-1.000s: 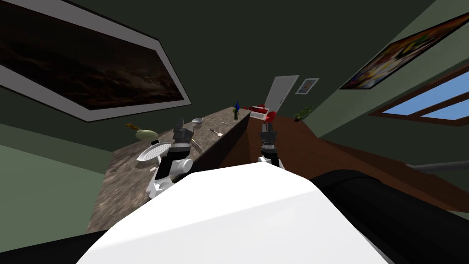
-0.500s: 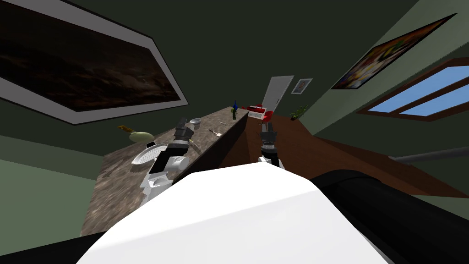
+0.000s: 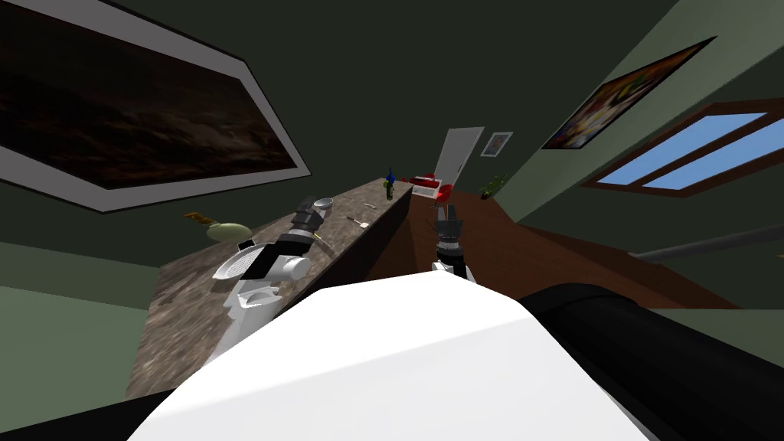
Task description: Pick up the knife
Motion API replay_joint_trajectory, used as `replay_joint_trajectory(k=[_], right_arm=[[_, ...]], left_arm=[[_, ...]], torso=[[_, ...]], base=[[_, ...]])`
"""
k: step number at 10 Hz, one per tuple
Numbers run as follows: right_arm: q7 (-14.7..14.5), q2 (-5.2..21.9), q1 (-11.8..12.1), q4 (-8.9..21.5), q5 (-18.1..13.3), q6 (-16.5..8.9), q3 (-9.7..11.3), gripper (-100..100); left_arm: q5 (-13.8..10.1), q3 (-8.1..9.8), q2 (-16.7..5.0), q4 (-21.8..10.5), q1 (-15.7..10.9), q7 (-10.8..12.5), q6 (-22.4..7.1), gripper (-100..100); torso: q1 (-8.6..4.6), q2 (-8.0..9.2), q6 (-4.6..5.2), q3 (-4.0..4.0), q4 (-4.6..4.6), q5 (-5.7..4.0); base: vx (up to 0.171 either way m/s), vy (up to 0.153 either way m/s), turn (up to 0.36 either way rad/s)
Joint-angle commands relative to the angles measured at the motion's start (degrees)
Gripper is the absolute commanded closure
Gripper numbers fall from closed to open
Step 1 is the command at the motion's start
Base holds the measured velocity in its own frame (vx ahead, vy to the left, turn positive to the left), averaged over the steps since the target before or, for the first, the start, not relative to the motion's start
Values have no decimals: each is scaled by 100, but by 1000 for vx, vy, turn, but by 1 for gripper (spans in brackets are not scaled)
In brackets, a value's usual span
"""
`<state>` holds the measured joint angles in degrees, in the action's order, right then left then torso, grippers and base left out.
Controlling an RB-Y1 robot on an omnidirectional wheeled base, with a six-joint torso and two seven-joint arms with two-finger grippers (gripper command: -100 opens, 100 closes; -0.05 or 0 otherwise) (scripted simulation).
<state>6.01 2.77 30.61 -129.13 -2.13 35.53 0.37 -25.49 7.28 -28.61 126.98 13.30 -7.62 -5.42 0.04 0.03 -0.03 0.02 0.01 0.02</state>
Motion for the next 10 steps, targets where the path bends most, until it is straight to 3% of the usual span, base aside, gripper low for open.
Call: replay_joint_trajectory(k=[1, 3, 4, 5, 6, 8, 9, 10], right_arm=[[0, 0, 0, 0, 0, 0, 0, 0], [0, 0, 0, 0, 0, 0, 0, 0], [0, 0, 0, 0, 0, 0, 0, 0], [0, 0, -1, 0, 0, 0, 0, 0], [0, 0, 0, 0, 0, 0, 0, 0], [0, 0, 0, 0, 0, 0, 0, 0], [0, 0, 0, 0, 0, 0, 0, 0], [0, 0, 0, 0, 0, 0, 0, 0]], left_arm=[[-222, 94, -262, -67, -134, -34, -286, -100], [-222, 94, -262, -67, -134, -34, -455, -100], [-429, 172, -498, -142, -260, -77, -686, -100], [-429, 172, -498, -142, -260, -77, -836, -100], [-635, 247, -730, -228, -378, -125, -1013, -100], [-635, 247, -730, -228, -378, -125, -1225, -100], [-841, 317, -956, -327, -488, -177, -1449, -100], [-841, 317, -956, -327, -488, -177, -1587, -100]], torso=[[0, 0, 0, 0, 0, 0], [3, 1, 1, 0, 0, 0], [0, -1, 0, 0, 0, 0], [2, 0, 3, 0, 0, 0], [3, 1, 0, 0, 0, 1], [5, 1, 0, 1, 0, 1], [2, -1, -1, -1, 0, 1], [3, -1, 2, -1, 0, 0]], base=[[-16, 10, -89], [-11, 11, -41], [-13, 12, -121], [-16, 18, -66], [-21, 16, -119], [-10, 16, -23], [-13, 15, -102], [-15, 19, -75]])
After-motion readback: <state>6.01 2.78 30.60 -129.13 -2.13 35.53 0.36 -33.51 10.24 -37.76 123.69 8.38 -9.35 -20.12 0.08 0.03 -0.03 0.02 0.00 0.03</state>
